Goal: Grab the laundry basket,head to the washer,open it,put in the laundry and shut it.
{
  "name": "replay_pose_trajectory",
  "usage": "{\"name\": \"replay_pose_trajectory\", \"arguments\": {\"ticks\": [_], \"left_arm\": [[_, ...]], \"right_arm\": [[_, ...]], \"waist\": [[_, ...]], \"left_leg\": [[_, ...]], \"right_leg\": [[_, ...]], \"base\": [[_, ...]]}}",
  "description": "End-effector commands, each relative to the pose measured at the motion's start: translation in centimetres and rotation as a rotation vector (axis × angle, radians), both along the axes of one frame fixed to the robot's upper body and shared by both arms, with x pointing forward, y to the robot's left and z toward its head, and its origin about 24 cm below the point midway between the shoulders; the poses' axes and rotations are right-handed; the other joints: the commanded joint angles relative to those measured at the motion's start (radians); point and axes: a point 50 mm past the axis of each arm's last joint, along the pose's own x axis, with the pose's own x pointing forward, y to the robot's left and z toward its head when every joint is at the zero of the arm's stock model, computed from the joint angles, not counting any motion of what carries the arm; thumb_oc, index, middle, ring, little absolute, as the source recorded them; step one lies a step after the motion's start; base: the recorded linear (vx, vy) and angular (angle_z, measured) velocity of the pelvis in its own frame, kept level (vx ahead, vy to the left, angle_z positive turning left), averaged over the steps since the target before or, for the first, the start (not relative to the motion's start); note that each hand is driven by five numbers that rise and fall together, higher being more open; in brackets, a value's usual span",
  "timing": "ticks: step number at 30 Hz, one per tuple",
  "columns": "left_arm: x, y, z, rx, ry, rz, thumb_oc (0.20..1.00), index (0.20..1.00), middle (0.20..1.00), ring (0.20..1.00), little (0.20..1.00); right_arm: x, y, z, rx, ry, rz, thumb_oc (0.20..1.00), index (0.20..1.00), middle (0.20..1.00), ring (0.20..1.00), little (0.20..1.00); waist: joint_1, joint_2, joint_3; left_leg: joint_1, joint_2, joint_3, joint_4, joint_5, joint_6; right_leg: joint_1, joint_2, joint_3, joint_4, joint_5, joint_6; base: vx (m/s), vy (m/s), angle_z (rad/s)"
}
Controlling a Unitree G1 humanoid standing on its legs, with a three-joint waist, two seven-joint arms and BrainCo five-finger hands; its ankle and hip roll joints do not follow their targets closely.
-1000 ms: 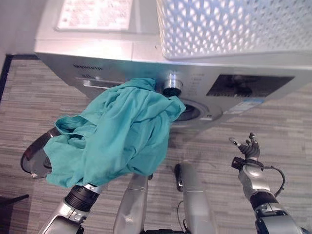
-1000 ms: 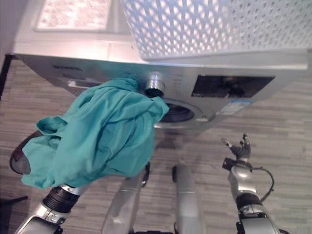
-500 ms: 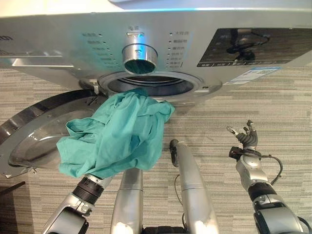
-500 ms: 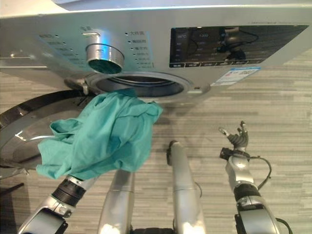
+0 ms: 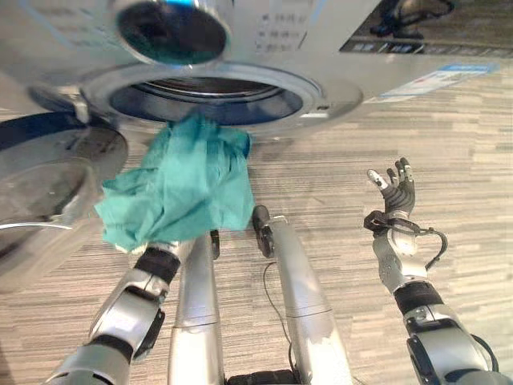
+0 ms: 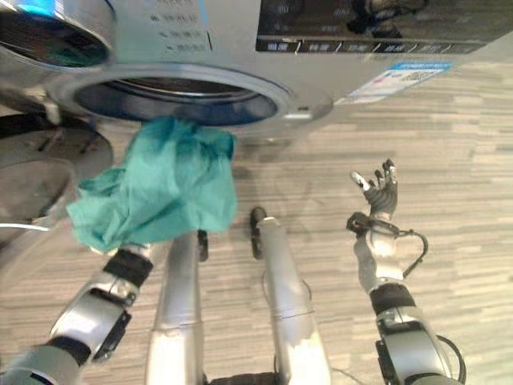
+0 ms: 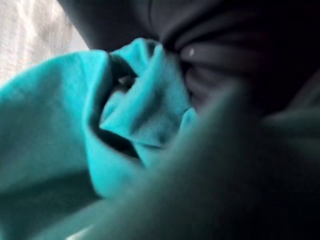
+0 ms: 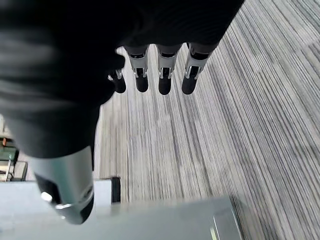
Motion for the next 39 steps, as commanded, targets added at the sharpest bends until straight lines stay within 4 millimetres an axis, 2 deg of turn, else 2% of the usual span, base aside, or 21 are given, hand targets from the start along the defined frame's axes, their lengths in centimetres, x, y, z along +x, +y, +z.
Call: {"name": "replay_pose_trajectory", "arguments": {"ticks": [1, 2, 3, 5, 6, 8, 9, 10, 11, 12, 15, 20, 23, 24, 25, 30, 34, 35, 36, 38, 39], "left_arm": [[1.4, 3.9, 4.7, -0.131, -0.112, 0.173, 0.2, 0.2, 0.2, 0.2, 0.2], [1.5, 4.0, 4.8, -0.131, -0.116, 0.172, 0.2, 0.2, 0.2, 0.2, 0.2], [1.3, 9.5, 10.6, -0.163, -0.192, 0.343, 0.2, 0.2, 0.2, 0.2, 0.2], [-0.5, 13.4, 16.2, -0.126, -0.287, 0.457, 0.2, 0.2, 0.2, 0.2, 0.2], [-0.5, 13.4, 16.6, -0.123, -0.291, 0.457, 0.2, 0.2, 0.2, 0.2, 0.2], [-2.9, 15.4, 22.0, -0.108, -0.397, 0.522, 0.2, 0.2, 0.2, 0.2, 0.2], [-3.9, 15.1, 24.4, -0.135, -0.463, 0.504, 0.2, 0.2, 0.2, 0.2, 0.2], [-4.3, 14.6, 25.7, -0.162, -0.509, 0.479, 0.322, 0.322, 0.322, 0.322, 0.322], [-5.1, 13.9, 27.5, -0.178, -0.573, 0.451, 0.589, 0.589, 0.589, 0.589, 0.589], [-4.9, 12.9, 28.0, -0.171, -0.581, 0.421, 1.0, 1.0, 1.0, 1.0, 1.0], [-3.7, 11.4, 27.7, -0.056, -0.494, 0.405, 1.0, 1.0, 1.0, 1.0, 1.0], [-1.5, 9.4, 26.0, 0.169, -0.336, 0.392, 1.0, 1.0, 1.0, 1.0, 1.0], [-1.3, 9.5, 25.8, 0.104, -0.313, 0.39, 1.0, 1.0, 1.0, 1.0, 1.0], [-1.3, 9.7, 25.7, -0.031, -0.323, 0.358, 1.0, 1.0, 1.0, 1.0, 1.0], [-1.3, 9.6, 25.9, -0.11, -0.333, 0.328, 0.2, 0.2, 0.2, 0.2, 0.2], [-3.3, 9.5, 29.4, -0.177, -0.46, 0.292, 0.2, 0.2, 0.2, 0.2, 0.2], [-6.9, 9.4, 34.0, -0.247, -0.649, 0.311, 0.2, 0.2, 0.2, 0.2, 0.2], [-8.8, 9.0, 36.0, -0.266, -0.741, 0.32, 0.209, 0.209, 0.209, 0.209, 0.209], [-9.5, 8.7, 36.7, -0.249, -0.774, 0.342, 0.583, 0.583, 0.583, 0.583, 0.583], [-9.5, 9.2, 36.5, -0.178, -0.751, 0.404, 1.0, 1.0, 1.0, 1.0, 1.0], [-8.7, 10.1, 35.6, -0.055, -0.665, 0.477, 1.0, 1.0, 1.0, 1.0, 1.0]], "right_arm": [[-1.2, -0.6, -0.6, 0.067, -0.062, -0.038, 1.0, 1.0, 1.0, 1.0, 1.0], [-1.1, -0.6, -0.5, 0.068, -0.065, -0.036, 1.0, 1.0, 1.0, 1.0, 1.0], [-0.4, 0.4, 0.0, 0.042, -0.072, 0.013, 1.0, 1.0, 1.0, 1.0, 1.0], [-0.5, 0.1, -0.1, 0.019, -0.061, 0.034, 1.0, 1.0, 1.0, 1.0, 1.0], [-0.4, 0.2, 0.0, 0.024, -0.066, 0.036, 1.0, 1.0, 1.0, 1.0, 1.0], [-1.2, -1.2, -0.3, 0.013, -0.064, 0.015, 1.0, 1.0, 1.0, 1.0, 1.0], [-1.6, -1.7, -0.4, 0.025, -0.071, -0.006, 1.0, 1.0, 1.0, 1.0, 1.0], [-2.4, -2.0, -1.1, 0.035, -0.058, -0.026, 1.0, 1.0, 1.0, 1.0, 1.0], [-3.4, -2.3, -1.9, 0.043, -0.042, -0.05, 1.0, 1.0, 1.0, 1.0, 1.0], [-4.1, -2.4, -2.5, 0.038, -0.026, -0.056, 1.0, 1.0, 1.0, 1.0, 1.0], [-5.5, -2.5, -3.8, 0.043, 0.018, -0.061, 1.0, 1.0, 1.0, 1.0, 1.0], [-5.0, -1.6, -3.0, -0.017, 0.005, 0.012, 1.0, 1.0, 1.0, 1.0, 1.0], [-4.7, -1.2, -2.6, -0.05, -0.001, 0.043, 1.0, 1.0, 1.0, 1.0, 1.0], [-4.7, -1.0, -2.1, -0.063, -0.015, 0.053, 1.0, 1.0, 1.0, 1.0, 1.0], [-4.6, -0.8, -2.2, -0.079, -0.004, 0.06, 1.0, 1.0, 1.0, 1.0, 1.0], [-5.4, -1.6, -3.1, -0.126, 0.046, 0.037, 1.0, 1.0, 1.0, 1.0, 1.0], [-5.9, -3.0, -3.6, -0.09, 0.065, -0.037, 1.0, 1.0, 1.0, 1.0, 1.0], [-6.2, -3.7, -3.9, -0.093, 0.078, -0.066, 1.0, 1.0, 1.0, 1.0, 1.0], [-6.4, -3.9, -3.8, -0.1, 0.078, -0.072, 1.0, 1.0, 1.0, 1.0, 1.0], [-6.6, -4.4, -3.5, -0.108, 0.067, -0.089, 1.0, 1.0, 1.0, 1.0, 1.0], [-6.7, -4.7, -3.3, -0.119, 0.067, -0.092, 1.0, 1.0, 1.0, 1.0, 1.0]], "waist": [[-0.037, -0.003, -0.095], [-0.037, -0.004, -0.095], [-0.073, -0.019, -0.105], [-0.099, -0.022, -0.112], [-0.098, -0.026, -0.11], [-0.12, -0.023, -0.112], [-0.124, -0.019, -0.11], [-0.124, -0.01, -0.109], [-0.125, 0.004, -0.109], [-0.127, 0.01, -0.109], [-0.127, 0.028, -0.104], [-0.122, 0.037, -0.094], [-0.118, 0.036, -0.089], [-0.119, 0.035, -0.087], [-0.117, 0.037, -0.085], [-0.119, 0.053, -0.09], [-0.11, 0.062, -0.092], [-0.108, 0.064, -0.094], [-0.108, 0.064, -0.093], [-0.108, 0.064, -0.087], [-0.106, 0.068, -0.087]], "left_leg": [[-0.017, 0.012, -0.017, 0.112, -0.125, 0.059], [-0.02, 0.012, -0.017, 0.114, -0.126, 0.059], [-0.056, 0.043, -0.009, 0.151, -0.142, 0.065], [-0.083, 0.062, -0.007, 0.171, -0.147, 0.067], [-0.087, 0.062, -0.007, 0.173, -0.148, 0.067], [-0.116, 0.065, -0.007, 0.199, -0.15, 0.074], [-0.133, 0.058, -0.012, 0.211, -0.154, 0.078], [-0.144, 0.048, -0.014, 0.218, -0.154, 0.079], [-0.155, 0.038, -0.016, 0.221, -0.153, 0.078], [-0.162, 0.031, -0.015, 0.227, -0.153, 0.078], [-0.171, 0.018, -0.005, 0.226, -0.148, 0.072], [-0.182, 0.029, 0.012, 0.232, -0.146, 0.073], [-0.195, 0.031, 0.013, 0.261, -0.152, 0.075], [-0.197, 0.028, 0.011, 0.267, -0.156, 0.074], [-0.202, 0.026, 0.01, 0.272, -0.157, 0.074], [-0.203, 0.033, 0.014, 0.265, -0.166, 0.076], [-0.194, 0.038, 0.019, 0.236, -0.16, 0.08], [-0.19, 0.035, 0.02, 0.221, -0.154, 0.08], [-0.189, 0.034, 0.019, 0.217, -0.152, 0.08], [-0.193, 0.032, 0.023, 0.226, -0.15, 0.078], [-0.196, 0.033, 0.025, 0.229, -0.148, 0.078]], "right_leg": [[-0.012, -0.039, -0.087, -0.049, -0.011, 0.028], [-0.016, -0.039, -0.087, -0.046, -0.011, 0.028], [-0.056, -0.027, -0.092, -0.024, -0.005, 0.035], [-0.083, -0.017, -0.096, -0.013, 0.0, 0.041], [-0.088, -0.016, -0.096, -0.011, -0.001, 0.041], [-0.111, -0.018, -0.103, 0.002, 0.004, 0.046], [-0.124, -0.023, -0.108, 0.009, 0.001, 0.047], [-0.13, -0.029, -0.113, 0.012, -0.003, 0.048], [-0.142, -0.034, -0.116, 0.019, -0.006, 0.047], [-0.15, -0.04, -0.117, 0.029, -0.011, 0.045], [-0.169, -0.052, -0.116, 0.042, -0.017, 0.037], [-0.186, -0.048, -0.108, 0.06, -0.017, 0.027], [-0.196, -0.043, -0.106, 0.076, -0.024, 0.023], [-0.201, -0.041, -0.104, 0.082, -0.03, 0.02], [-0.205, -0.039, -0.1, 0.088, -0.029, 0.02], [-0.204, -0.037, -0.099, 0.067, -0.021, 0.014], [-0.201, -0.025, -0.092, 0.036, -0.004, 0.019], [-0.2, -0.026, -0.09, 0.023, 0.001, 0.021], [-0.199, -0.027, -0.089, 0.019, 0.001, 0.021], [-0.203, -0.027, -0.086, 0.023, 0.008, 0.024], [-0.207, -0.03, -0.086, 0.025, 0.007, 0.023]], "base": [[0.03, 0.063, -0.41], [0.03, 0.153, -0.44], [0.03, 0.149, -0.38], [0.02, 0.109, -0.52], [0.02, 0.028, -0.63], [0.04, -0.005, -0.52], [0.06, -0.058, -0.32], [0.07, -0.068, -0.15], [0.07, -0.064, 0.04], [0.07, -0.043, 0.41], [0.03, -0.017, 0.79], [0.01, -0.007, -0.24], [0.02, -0.011, -0.33], [0.05, -0.034, -0.08], [0.04, -0.034, 0.01], [0.01, -0.015, 0.01], [0.0, -0.008, -0.02], [0.01, -0.028, -0.07], [0.01, -0.045, -0.03], [0.0, 0.0, 0.0], [0.0, 0.0, 0.0]]}}
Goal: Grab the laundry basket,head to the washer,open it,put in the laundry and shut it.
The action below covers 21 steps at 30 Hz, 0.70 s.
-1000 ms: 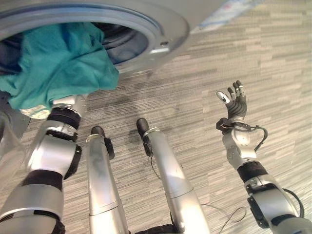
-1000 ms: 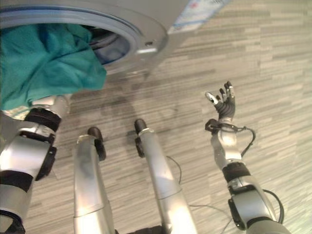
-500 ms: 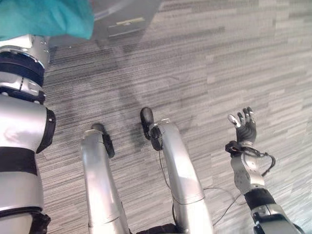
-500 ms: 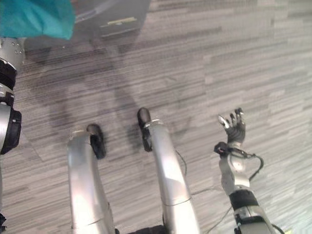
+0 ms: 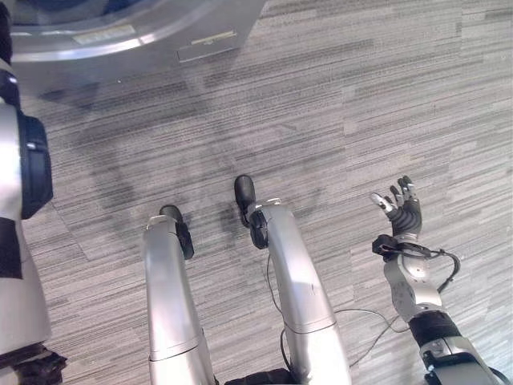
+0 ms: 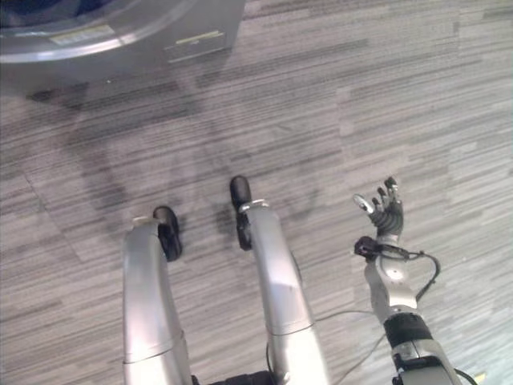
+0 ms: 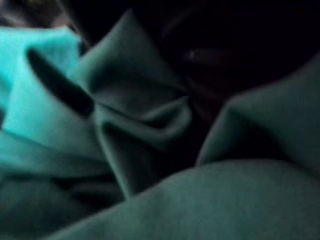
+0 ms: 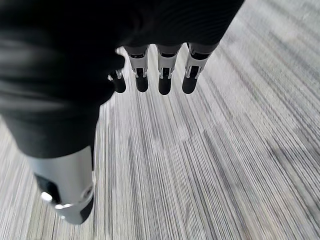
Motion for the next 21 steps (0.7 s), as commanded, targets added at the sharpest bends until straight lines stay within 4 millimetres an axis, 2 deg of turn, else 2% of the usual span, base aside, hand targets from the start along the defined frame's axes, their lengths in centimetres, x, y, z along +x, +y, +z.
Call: {"name": "replay_pose_trajectory", "arguments": {"ticks": [1, 2, 3, 5, 6, 8, 10, 14, 18, 21], "left_arm": [[1.5, 6.0, -4.4, 0.186, 0.261, 0.404, 1.0, 1.0, 1.0, 1.0, 1.0], [1.5, 6.1, -4.5, 0.186, 0.264, 0.404, 1.0, 1.0, 1.0, 1.0, 1.0], [2.4, 6.6, -5.9, 0.247, 0.338, 0.426, 1.0, 1.0, 1.0, 1.0, 1.0], [3.6, 6.2, -7.3, 0.276, 0.383, 0.396, 1.0, 1.0, 1.0, 1.0, 1.0], [3.9, 5.7, -7.3, 0.267, 0.39, 0.38, 1.0, 1.0, 1.0, 1.0, 1.0], [4.7, 6.3, -8.9, 0.31, 0.514, 0.44, 1.0, 1.0, 1.0, 1.0, 1.0], [5.6, 5.9, -10.0, 0.352, 0.549, 0.435, 1.0, 1.0, 1.0, 1.0, 1.0], [6.3, 3.3, -9.4, 0.335, 0.474, 0.363, 1.0, 1.0, 1.0, 1.0, 1.0], [6.4, 2.6, -9.3, 0.309, 0.432, 0.322, 1.0, 1.0, 1.0, 1.0, 1.0], [6.7, 1.8, -9.5, 0.281, 0.394, 0.267, 1.0, 1.0, 1.0, 1.0, 1.0]], "right_arm": [[-2.0, -1.8, -0.2, -0.033, -0.011, -0.054, 1.0, 1.0, 1.0, 1.0, 1.0], [-2.1, -1.8, -0.2, -0.035, -0.009, -0.053, 1.0, 1.0, 1.0, 1.0, 1.0], [-2.1, -1.7, -0.4, -0.037, -0.002, -0.048, 1.0, 1.0, 1.0, 1.0, 1.0], [-2.0, -1.6, -0.4, -0.047, 0.0, -0.027, 1.0, 1.0, 1.0, 1.0, 1.0], [-1.9, -1.5, -0.4, -0.049, 0.004, -0.014, 1.0, 1.0, 1.0, 1.0, 1.0], [-1.9, -1.2, -0.3, -0.063, 0.005, 0.011, 1.0, 1.0, 1.0, 1.0, 1.0], [-2.1, -1.3, -0.5, -0.057, 0.012, 0.014, 1.0, 1.0, 1.0, 1.0, 1.0], [-2.4, -1.1, -1.6, -0.055, 0.05, 0.014, 1.0, 1.0, 1.0, 1.0, 1.0], [-2.7, -1.2, -2.6, -0.133, 0.119, 0.015, 1.0, 1.0, 1.0, 1.0, 1.0], [-3.3, -1.8, -4.2, -0.148, 0.2, -0.011, 1.0, 1.0, 1.0, 1.0, 1.0]], "waist": [[-0.046, 0.062, -0.06], [-0.047, 0.063, -0.062], [-0.042, 0.065, -0.059], [-0.033, 0.068, -0.051], [-0.03, 0.067, -0.047], [-0.025, 0.064, -0.042], [-0.025, 0.066, -0.038], [-0.036, 0.066, -0.042], [-0.051, 0.069, -0.053], [-0.067, 0.081, -0.062]], "left_leg": [[0.003, -0.026, -0.028, 0.03, -0.01, 0.092], [0.002, -0.026, -0.028, 0.031, -0.01, 0.092], [-0.003, -0.026, -0.027, 0.035, -0.007, 0.092], [-0.014, -0.025, -0.027, 0.04, -0.007, 0.094], [-0.021, -0.024, -0.03, 0.051, -0.008, 0.096], [-0.037, -0.025, -0.033, 0.064, -0.008, 0.098], [-0.051, -0.028, -0.034, 0.072, -0.005, 0.096], [-0.043, -0.035, -0.033, 0.031, 0.004, 0.091], [-0.015, -0.045, -0.028, -0.033, 0.02, 0.084], [0.035, -0.056, -0.02, -0.115, 0.036, 0.076]], "right_leg": [[0.073, 0.023, -0.029, -0.037, -0.07, 0.042], [0.072, 0.023, -0.029, -0.036, -0.071, 0.043], [0.067, 0.02, -0.031, -0.031, -0.069, 0.043], [0.053, 0.019, -0.036, -0.02, -0.07, 0.045], [0.048, 0.018, -0.039, -0.016, -0.069, 0.048], [0.037, 0.019, -0.048, -0.014, -0.067, 0.048], [0.027, 0.014, -0.054, -0.011, -0.066, 0.048], [0.033, 0.009, -0.052, -0.037, -0.063, 0.044], [0.059, 0.004, -0.036, -0.074, -0.062, 0.039], [0.094, -0.003, -0.004, -0.108, -0.065, 0.033]], "base": [[-0.02, 0.001, -0.04], [-0.02, -0.003, -0.04], [0.0, 0.0, 0.0], [0.0, 0.0, 0.02], [0.0, 0.0, 0.0], [0.01, -0.035, 0.0], [0.01, -0.032, -0.07], [0.01, -0.05, 0.01], [0.0, -0.07, 0.08], [-0.01, -0.05, 0.17]]}}
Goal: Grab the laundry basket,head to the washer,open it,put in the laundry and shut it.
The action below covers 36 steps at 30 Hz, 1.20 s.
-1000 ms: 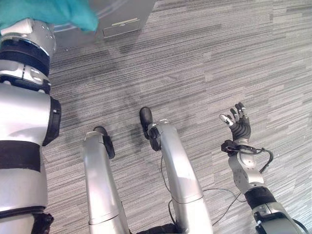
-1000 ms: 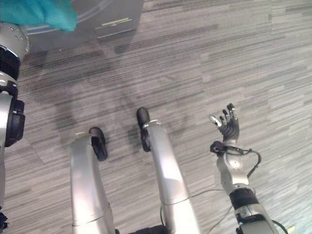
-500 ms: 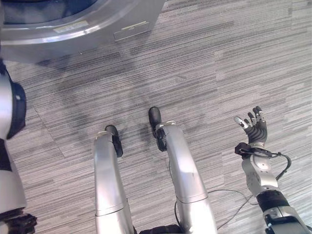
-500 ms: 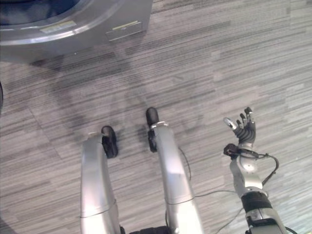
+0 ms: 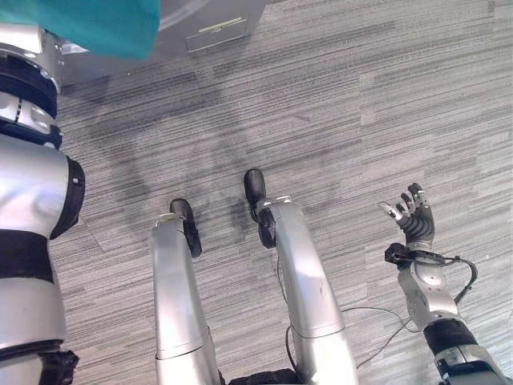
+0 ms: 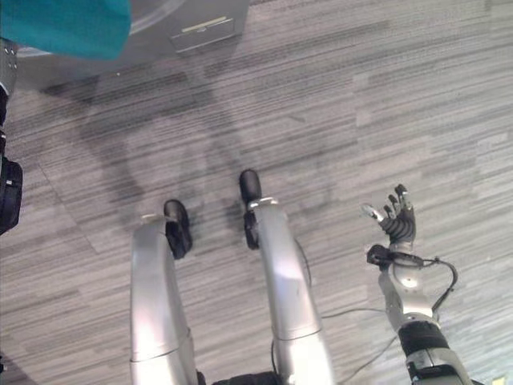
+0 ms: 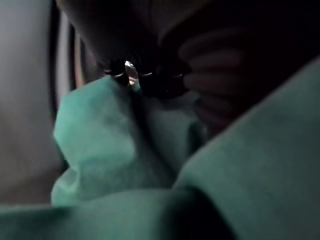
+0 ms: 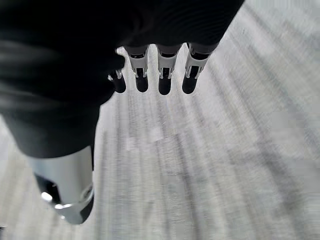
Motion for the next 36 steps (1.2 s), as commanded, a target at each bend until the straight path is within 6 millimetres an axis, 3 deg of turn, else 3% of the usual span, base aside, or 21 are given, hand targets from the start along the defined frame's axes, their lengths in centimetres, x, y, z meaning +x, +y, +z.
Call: {"name": "replay_pose_trajectory", "arguments": {"ticks": [1, 4, 6, 7, 8, 9, 10, 11, 12, 13, 14, 15, 16, 19, 20, 21, 23, 26, 28, 32, 36], "left_arm": [[-0.7, -0.6, 1.3, -0.078, -0.151, -0.05, 1.0, 1.0, 1.0, 1.0, 1.0], [-0.7, -1.0, 1.2, -0.125, -0.204, -0.085, 1.0, 1.0, 1.0, 1.0, 1.0], [-0.7, -2.8, 2.1, -0.125, -0.233, -0.136, 1.0, 1.0, 1.0, 1.0, 1.0], [-0.6, -3.4, 2.1, -0.107, -0.23, -0.146, 1.0, 1.0, 1.0, 1.0, 1.0], [-0.2, -3.6, 1.5, -0.107, -0.217, -0.128, 1.0, 1.0, 1.0, 1.0, 1.0], [-0.2, -3.6, 1.5, -0.108, -0.218, -0.128, 1.0, 1.0, 1.0, 1.0, 1.0], [0.2, -3.9, 0.8, -0.134, -0.211, -0.136, 1.0, 1.0, 1.0, 1.0, 1.0], [0.6, -4.2, -0.1, -0.126, -0.201, -0.135, 1.0, 1.0, 1.0, 1.0, 1.0], [0.9, -4.6, -0.7, -0.134, -0.194, -0.149, 1.0, 1.0, 1.0, 1.0, 1.0], [1.3, -4.3, -1.8, -0.154, -0.175, -0.144, 1.0, 1.0, 1.0, 1.0, 1.0], [1.7, -3.7, -3.2, -0.185, -0.161, -0.119, 1.0, 1.0, 1.0, 1.0, 1.0], [1.9, -4.5, -3.5, -0.174, -0.151, -0.144, 1.0, 1.0, 1.0, 1.0, 1.0], [2.4, -4.0, -4.6, -0.181, -0.095, -0.141, 1.0, 1.0, 1.0, 1.0, 1.0], [2.5, -3.0, -5.3, -0.163, -0.055, -0.11, 1.0, 1.0, 1.0, 1.0, 1.0], [2.5, -2.9, -5.3, -0.163, -0.057, -0.108, 1.0, 1.0, 1.0, 1.0, 1.0], [2.1, -1.5, -5.1, -0.204, -0.073, -0.089, 1.0, 1.0, 1.0, 1.0, 1.0], [1.7, -1.2, -4.3, -0.198, -0.089, -0.085, 1.0, 1.0, 1.0, 1.0, 1.0], [1.4, -0.3, -4.1, -0.197, -0.097, -0.057, 1.0, 1.0, 1.0, 1.0, 1.0], [1.2, 0.3, -4.1, -0.218, -0.106, -0.046, 1.0, 1.0, 1.0, 1.0, 1.0], [1.1, 0.6, -4.3, -0.222, -0.097, -0.011, 1.0, 1.0, 1.0, 1.0, 1.0], [1.1, 1.6, -5.1, -0.23, -0.066, 0.036, 1.0, 1.0, 1.0, 1.0, 1.0]], "right_arm": [[-2.2, -1.1, -2.5, -0.016, 0.09, -0.071, 1.0, 1.0, 1.0, 1.0, 1.0], [-3.7, -2.3, -4.3, -0.037, 0.188, -0.102, 1.0, 1.0, 1.0, 1.0, 1.0], [-4.3, -3.5, -5.1, -0.082, 0.248, -0.149, 1.0, 1.0, 1.0, 1.0, 1.0], [-4.3, -3.6, -5.3, -0.091, 0.272, -0.16, 1.0, 1.0, 1.0, 1.0, 1.0], [-5.0, -4.9, -5.8, -0.134, 0.333, -0.194, 1.0, 1.0, 1.0, 1.0, 1.0], [-4.9, -4.9, -5.8, -0.134, 0.333, -0.194, 1.0, 1.0, 1.0, 1.0, 1.0], [-4.9, -5.5, -5.6, -0.15, 0.342, -0.199, 1.0, 1.0, 1.0, 1.0, 1.0], [-4.8, -5.6, -5.6, -0.184, 0.367, -0.193, 1.0, 1.0, 1.0, 1.0, 1.0], [-5.0, -5.6, -6.1, -0.205, 0.402, -0.184, 1.0, 1.0, 1.0, 1.0, 1.0], [-5.2, -5.7, -6.3, -0.223, 0.427, -0.183, 1.0, 1.0, 1.0, 1.0, 1.0], [-4.7, -5.9, -5.7, -0.226, 0.409, -0.172, 1.0, 1.0, 1.0, 1.0, 1.0], [-5.2, -6.2, -6.0, -0.273, 0.451, -0.167, 1.0, 1.0, 1.0, 1.0, 1.0], [-3.7, -5.1, -5.5, -0.332, 0.449, -0.077, 1.0, 1.0, 1.0, 1.0, 1.0], [-0.9, -4.7, -2.5, -0.423, 0.359, -0.019, 1.0, 1.0, 1.0, 1.0, 1.0], [-0.8, -4.6, -2.5, -0.424, 0.358, -0.017, 1.0, 1.0, 1.0, 1.0, 1.0], [0.4, -3.2, -1.3, -0.498, 0.311, 0.073, 1.0, 1.0, 1.0, 1.0, 1.0], [2.3, -0.7, 1.4, -0.553, 0.174, 0.15, 1.0, 1.0, 1.0, 1.0, 1.0], [2.7, 1.9, 3.8, -0.655, 0.035, 0.256, 1.0, 1.0, 1.0, 1.0, 1.0], [2.7, 2.6, 4.5, -0.719, 0.004, 0.292, 1.0, 1.0, 1.0, 1.0, 1.0], [1.8, 2.5, 3.7, -0.761, 0.014, 0.283, 1.0, 1.0, 1.0, 1.0, 1.0], [1.0, 1.7, 1.6, -0.725, 0.093, 0.231, 1.0, 1.0, 1.0, 1.0, 1.0]], "waist": [[-0.059, 0.039, -0.064], [-0.075, 0.038, -0.045], [-0.077, 0.024, -0.033], [-0.078, 0.02, -0.024], [-0.068, 0.02, -0.006], [-0.071, 0.02, -0.004], [-0.057, 0.022, 0.012], [-0.023, 0.016, 0.013], [-0.013, 0.0, 0.013], [-0.01, -0.017, 0.013], [0.003, -0.019, 0.013], [0.009, -0.034, 0.013], [0.005, -0.069, 0.013], [0.027, -0.05, 0.013], [0.027, -0.051, 0.013], [0.036, -0.05, 0.012], [0.041, -0.057, 0.012], [0.031, -0.063, 0.012], [0.031, -0.065, 0.008], [0.017, -0.058, 0.003], [0.011, -0.048, 0.003]], "left_leg": [[0.052, -0.046, -0.006, -0.071, 0.007, 0.091], [0.12, -0.052, -0.008, -0.138, 0.054, 0.07], [0.129, -0.088, -0.045, -0.112, 0.085, 0.064], [0.157, -0.111, -0.045, -0.193, 0.109, 0.06], [0.219, -0.097, -0.086, -0.615, 0.344, 0.027], [0.227, -0.097, -0.087, -0.63, 0.356, 0.026], [0.238, -0.089, -0.086, -0.771, 0.412, 0.01], [0.233, -0.094, -0.133, -0.827, 0.459, -0.004], [0.222, -0.096, -0.143, -0.821, 0.46, -0.01], [0.199, -0.1, -0.107, -0.778, 0.458, -0.012], [0.212, -0.09, -0.105, -0.754, 0.444, -0.026], [0.207, -0.1, -0.113, -0.719, 0.458, -0.016], [0.204, -0.133, -0.098, -0.568, 0.384, 0.011], [0.163, -0.138, -0.061, -0.418, 0.311, 0.028], [0.16, -0.135, -0.059, -0.413, 0.307, 0.028], [0.139, -0.134, -0.032, -0.355, 0.276, 0.035], [0.11, -0.124, -0.008, -0.287, 0.23, 0.043], [0.081, -0.106, 0.02, -0.247, 0.207, 0.048], [0.072, -0.105, 0.023, -0.235, 0.19, 0.055], [0.033, -0.092, 0.045, -0.187, 0.158, 0.059], [0.006, -0.065, 0.063, -0.141, 0.125, 0.067]], "right_leg": [[0.103, 0.007, 0.012, -0.063, -0.091, 0.031], [0.186, 0.005, 0.058, -0.104, -0.103, 0.027], [0.222, -0.002, 0.07, -0.104, -0.1, 0.018], [0.248, -0.009, 0.085, -0.12, -0.083, 0.03], [0.327, -0.013, 0.127, -0.142, -0.125, 0.07], [0.331, -0.015, 0.127, -0.148, -0.118, 0.07], [0.378, 0.009, 0.143, -0.143, -0.149, 0.075], [0.37, 0.044, 0.167, -0.117, -0.138, 0.082], [0.378, 0.065, 0.196, -0.09, -0.157, 0.082], [0.405, 0.067, 0.204, -0.076, -0.17, 0.081], [0.415, 0.093, 0.215, -0.053, -0.2, 0.076], [0.401, 0.089, 0.209, -0.029, -0.2, 0.089], [0.424, 0.063, 0.216, -0.006, -0.217, 0.097], [0.411, 0.028, 0.202, 0.054, -0.255, 0.085], [0.409, 0.031, 0.203, 0.056, -0.256, 0.085], [0.411, 0.019, 0.204, 0.062, -0.259, 0.085], [0.392, -0.001, 0.189, 0.081, -0.273, 0.073], [0.364, -0.018, 0.169, 0.099, -0.275, 0.071], [0.356, -0.022, 0.171, 0.097, -0.272, 0.072], [0.319, -0.041, 0.159, 0.11, -0.282, 0.071], [0.286, -0.051, 0.151, 0.116, -0.278, 0.082]], "base": [[-0.03, -0.023, 0.35], [-0.01, 0.006, 0.29], [0.02, 0.06, 0.16], [0.1, 0.215, 0.01], [0.1, 0.199, 0.09], [0.24, 0.289, 0.17], [0.13, 0.356, 0.34], [0.23, 0.461, 0.34], [0.16, 0.386, -0.07], [0.2, 0.263, -0.83], [0.17, 0.318, -1.37], [0.21, 0.472, -1.62], [0.18, 0.38, -1.36], [0.13, 0.23, -0.82], [0.09, 0.219, -0.14], [0.11, 0.092, -0.05], [0.12, 0.13, 0.06], [0.06, 0.028, 0.13], [0.06, 0.034, 0.16], [0.07, 0.035, 0.1], [0.06, 0.051, -0.05]]}}
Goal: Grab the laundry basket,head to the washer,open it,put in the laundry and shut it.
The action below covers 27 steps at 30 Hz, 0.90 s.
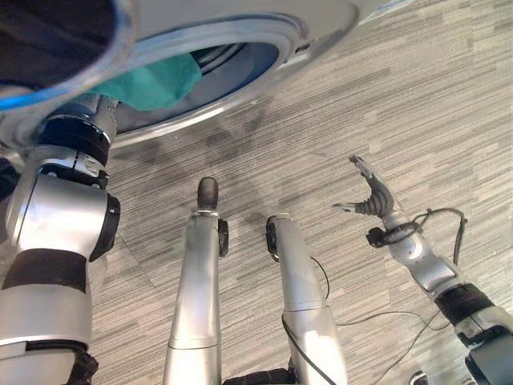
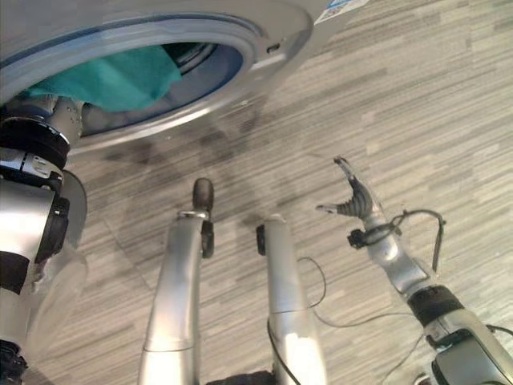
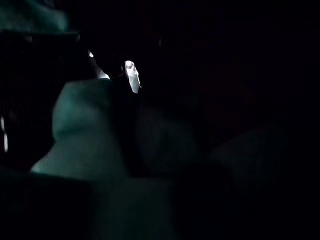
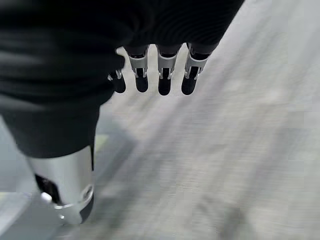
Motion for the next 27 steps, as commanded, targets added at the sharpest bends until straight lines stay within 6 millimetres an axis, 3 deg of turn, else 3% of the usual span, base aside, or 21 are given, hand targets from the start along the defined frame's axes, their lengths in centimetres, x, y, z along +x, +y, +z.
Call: {"name": "replay_pose_trajectory", "arguments": {"ticks": [1, 3, 4, 7, 8, 9, 10, 11, 13, 15, 17, 18, 19, 21, 23, 25, 26, 27], "left_arm": [[-1.4, 2.8, 1.8, 0.006, -0.026, 0.119, 1.0, 1.0, 1.0, 1.0, 1.0], [-1.2, 4.7, -1.2, 0.07, 0.111, 0.189, 1.0, 1.0, 1.0, 1.0, 1.0], [-1.0, 5.2, -3.1, 0.123, 0.175, 0.204, 1.0, 1.0, 1.0, 1.0, 1.0], [-1.0, 4.1, -1.5, 0.076, 0.084, 0.168, 1.0, 1.0, 1.0, 1.0, 1.0], [-1.6, 3.8, 0.6, 0.035, -0.019, 0.179, 1.0, 1.0, 1.0, 1.0, 1.0], [-2.7, 2.0, 4.8, -0.03, -0.19, 0.196, 1.0, 1.0, 1.0, 1.0, 1.0], [-4.1, 0.5, 7.9, 0.0, -0.305, 0.27, 0.918, 0.918, 0.918, 0.918, 0.918], [-4.9, 0.6, 9.0, 0.108, -0.315, 0.394, 1.0, 1.0, 1.0, 1.0, 1.0], [-5.5, 4.3, 7.4, 0.076, -0.253, 0.517, 1.0, 1.0, 1.0, 1.0, 1.0], [-4.9, 5.7, 5.4, 0.118, -0.138, 0.536, 1.0, 1.0, 1.0, 1.0, 1.0], [-3.6, 7.4, 0.6, 0.21, 0.071, 0.526, 1.0, 1.0, 1.0, 1.0, 1.0], [-2.1, 6.3, -1.7, 0.203, 0.145, 0.403, 1.0, 1.0, 1.0, 1.0, 1.0], [-2.1, 6.3, -1.8, 0.202, 0.144, 0.401, 1.0, 1.0, 1.0, 1.0, 1.0], [-0.9, 4.3, -2.4, 0.246, 0.207, 0.319, 1.0, 1.0, 1.0, 1.0, 1.0], [-0.6, 4.4, -3.3, 0.348, 0.302, 0.309, 1.0, 1.0, 1.0, 1.0, 1.0], [-0.3, 5.1, -5.0, 0.647, 0.519, 0.284, 1.0, 1.0, 1.0, 1.0, 1.0], [-0.6, 5.7, -5.6, 0.58, 0.494, 0.307, 1.0, 1.0, 1.0, 1.0, 1.0], [-0.5, 5.1, -4.8, 0.511, 0.442, 0.313, 1.0, 1.0, 1.0, 1.0, 1.0]], "right_arm": [[-2.4, -1.3, -3.2, 0.059, 0.061, -0.106, 1.0, 1.0, 1.0, 1.0, 1.0], [-3.2, -2.2, -4.6, 0.065, 0.107, -0.163, 1.0, 1.0, 1.0, 1.0, 1.0], [-4.0, -3.4, -6.2, 0.082, 0.168, -0.237, 1.0, 1.0, 1.0, 1.0, 1.0], [-4.4, -4.1, -7.3, 0.118, 0.212, -0.297, 1.0, 1.0, 1.0, 1.0, 1.0], [-4.8, -4.3, -7.9, 0.131, 0.237, -0.316, 1.0, 1.0, 1.0, 1.0, 1.0], [-5.4, -4.1, -9.0, 0.141, 0.271, -0.325, 1.0, 1.0, 1.0, 1.0, 1.0], [-5.6, -3.6, -9.6, 0.144, 0.291, -0.316, 1.0, 1.0, 1.0, 1.0, 1.0], [-6.1, -3.5, -10.0, 0.142, 0.301, -0.311, 1.0, 1.0, 1.0, 1.0, 1.0], [-6.3, -3.7, -9.7, 0.117, 0.288, -0.303, 1.0, 1.0, 1.0, 1.0, 1.0], [-6.7, -3.7, -10.1, 0.134, 0.299, -0.32, 1.0, 1.0, 1.0, 1.0, 1.0], [-6.4, -3.8, -9.8, 0.133, 0.284, -0.329, 1.0, 1.0, 1.0, 1.0, 1.0], [-6.4, -3.9, -10.1, 0.135, 0.298, -0.341, 1.0, 1.0, 1.0, 1.0, 1.0], [-6.4, -4.0, -10.0, 0.134, 0.298, -0.342, 1.0, 1.0, 1.0, 1.0, 1.0], [-6.2, -3.7, -10.2, 0.145, 0.308, -0.337, 1.0, 1.0, 1.0, 1.0, 1.0], [-6.0, -3.7, -10.0, 0.147, 0.31, -0.328, 1.0, 1.0, 1.0, 1.0, 1.0], [-6.1, -3.8, -10.0, 0.158, 0.324, -0.311, 1.0, 1.0, 1.0, 1.0, 1.0], [-6.4, -3.8, -10.2, 0.156, 0.334, -0.304, 1.0, 1.0, 1.0, 1.0, 1.0], [-6.7, -3.7, -10.6, 0.149, 0.351, -0.301, 1.0, 1.0, 1.0, 1.0, 1.0]], "waist": [[-0.015, 0.037, -0.012], [-0.01, 0.05, -0.006], [0.005, 0.071, -0.003], [0.018, 0.086, -0.002], [0.021, 0.09, -0.002], [0.015, 0.088, -0.002], [0.002, 0.077, -0.002], [-0.012, 0.072, -0.003], [-0.004, 0.079, -0.003], [0.005, 0.097, -0.002], [0.026, 0.124, -0.002], [0.046, 0.147, -0.002], [0.046, 0.149, -0.002], [0.053, 0.157, -0.002], [0.055, 0.159, -0.002], [0.058, 0.165, -0.002], [0.061, 0.167, -0.002], [0.062, 0.169, -0.002]], "left_leg": [[0.03, 0.129, -0.027, 0.032, -0.152, -0.045], [0.018, 0.139, -0.018, 0.054, -0.166, -0.039], [0.008, 0.149, -0.003, 0.067, -0.18, -0.034], [-0.005, 0.156, 0.008, 0.088, -0.195, -0.027], [-0.011, 0.165, 0.012, 0.101, -0.205, -0.022], [-0.016, 0.172, 0.015, 0.111, -0.214, -0.023], [-0.019, 0.186, 0.014, 0.119, -0.222, -0.019], [-0.018, 0.196, 0.015, 0.131, -0.229, -0.019], [-0.023, 0.213, 0.024, 0.15, -0.241, -0.013], [-0.03, 0.217, 0.034, 0.151, -0.237, -0.011], [-0.035, 0.214, 0.047, 0.139, -0.229, -0.013], [-0.044, 0.211, 0.061, 0.134, -0.225, -0.013], [-0.045, 0.211, 0.061, 0.135, -0.225, -0.013], [-0.05, 0.204, 0.069, 0.124, -0.219, -0.015], [-0.054, 0.203, 0.072, 0.126, -0.216, -0.014], [-0.059, 0.204, 0.08, 0.119, -0.205, -0.016], [-0.059, 0.202, 0.084, 0.12, -0.207, -0.016], [-0.06, 0.199, 0.086, 0.119, -0.207, -0.017]], "right_leg": [[0.003, 0.008, -0.043, -0.055, 0.1, -0.06], [-0.009, 0.0, -0.045, -0.054, 0.104, -0.049], [-0.026, -0.01, -0.042, -0.052, 0.109, -0.036], [-0.047, -0.012, -0.032, -0.056, 0.12, -0.017], [-0.052, -0.014, -0.03, -0.058, 0.124, -0.007], [-0.059, -0.01, -0.025, -0.059, 0.126, 0.004], [-0.057, -0.004, -0.028, -0.063, 0.13, 0.013], [-0.057, -0.002, -0.026, -0.069, 0.136, 0.023], [-0.072, -0.012, -0.015, -0.063, 0.143, 0.036], [-0.082, -0.025, -0.014, -0.067, 0.151, 0.041], [-0.09, -0.042, -0.013, -0.076, 0.158, 0.042], [-0.111, -0.054, -0.009, -0.07, 0.161, 0.046], [-0.111, -0.054, -0.009, -0.07, 0.16, 0.046], [-0.115, -0.064, -0.014, -0.082, 0.165, 0.048], [-0.125, -0.066, -0.017, -0.079, 0.173, 0.047], [-0.134, -0.07, -0.017, -0.083, 0.18, 0.046], [-0.135, -0.074, -0.017, -0.082, 0.182, 0.045], [-0.137, -0.079, -0.021, -0.082, 0.183, 0.044]], "base": [[0.04, 0.04, -0.12], [0.07, 0.082, -0.15], [0.09, 0.137, -0.2], [0.06, 0.11, -0.11], [0.05, 0.084, -0.14], [0.06, 0.134, -0.16], [0.05, 0.111, -0.27], [0.08, 0.086, -0.28], [0.09, 0.052, -0.29], [0.04, 0.043, -0.36], [0.02, 0.038, -0.11], [0.02, 0.033, 0.02], [0.01, 0.027, 0.1], [-0.01, -0.014, 0.22], [0.0, -0.014, 0.39], [-0.01, -0.004, 0.3], [0.0, -0.018, 0.13], [0.01, -0.051, 0.06]]}}
